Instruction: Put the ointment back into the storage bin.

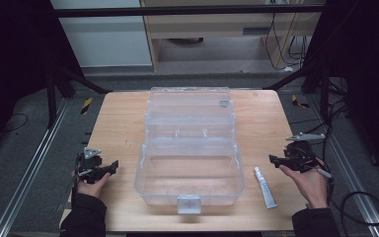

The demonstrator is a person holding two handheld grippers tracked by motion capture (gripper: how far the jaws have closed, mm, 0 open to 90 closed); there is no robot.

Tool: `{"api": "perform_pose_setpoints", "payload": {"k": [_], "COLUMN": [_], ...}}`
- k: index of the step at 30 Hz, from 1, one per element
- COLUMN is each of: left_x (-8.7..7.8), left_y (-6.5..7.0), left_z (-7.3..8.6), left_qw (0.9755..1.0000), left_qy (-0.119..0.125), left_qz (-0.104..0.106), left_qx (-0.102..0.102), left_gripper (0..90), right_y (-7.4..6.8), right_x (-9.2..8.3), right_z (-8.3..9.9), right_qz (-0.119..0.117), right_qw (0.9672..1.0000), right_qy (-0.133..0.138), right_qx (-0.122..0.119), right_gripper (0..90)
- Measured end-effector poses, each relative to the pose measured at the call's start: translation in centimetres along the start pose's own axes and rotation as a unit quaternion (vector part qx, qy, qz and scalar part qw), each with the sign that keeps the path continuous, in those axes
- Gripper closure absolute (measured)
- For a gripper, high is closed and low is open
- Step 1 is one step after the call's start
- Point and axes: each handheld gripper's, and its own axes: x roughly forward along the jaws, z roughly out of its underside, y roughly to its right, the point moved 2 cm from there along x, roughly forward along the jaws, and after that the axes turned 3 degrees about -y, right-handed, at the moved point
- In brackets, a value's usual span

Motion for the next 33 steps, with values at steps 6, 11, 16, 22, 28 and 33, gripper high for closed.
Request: {"api": "perform_pose_setpoints", "payload": {"k": [6, 11, 16, 22, 28, 33], "left_x": [0.0, 0.1, 0.1, 0.3, 0.3, 0.3], "left_y": [-0.2, -0.1, -0.2, -0.1, -0.2, -0.1], "left_z": [0.0, 0.0, 0.0, 0.0, -0.1, -0.1], "left_qw": [1.0000, 1.0000, 1.0000, 1.0000, 1.0000, 1.0000], "left_qy": [-0.001, -0.002, -0.003, -0.007, -0.008, -0.008], "left_qz": [-0.001, -0.001, 0.000, 0.000, 0.002, 0.001], "left_qx": [-0.002, 0.000, 0.000, 0.002, 0.001, 0.004], "left_gripper": [31.3, 31.3, 31.3, 31.2, 31.2, 31.1], "right_y": [-1.2, -1.9, -2.4, -3.0, -3.2, -3.7], "right_x": [-0.4, -0.3, 0.0, 0.5, 1.2, 1.7], "right_z": [-0.6, -0.6, -0.5, -0.4, -0.2, -0.1], "right_qz": [-0.015, -0.024, -0.029, -0.034, -0.033, -0.027], "right_qw": [0.9984, 0.9957, 0.9926, 0.9881, 0.9846, 0.9816], "right_qy": [-0.049, -0.083, -0.111, -0.143, -0.164, -0.180], "right_qx": [-0.024, -0.035, -0.040, -0.046, -0.051, -0.056], "right_gripper": [40.7, 41.6, 42.9, 43.6, 45.1, 46.7]}}
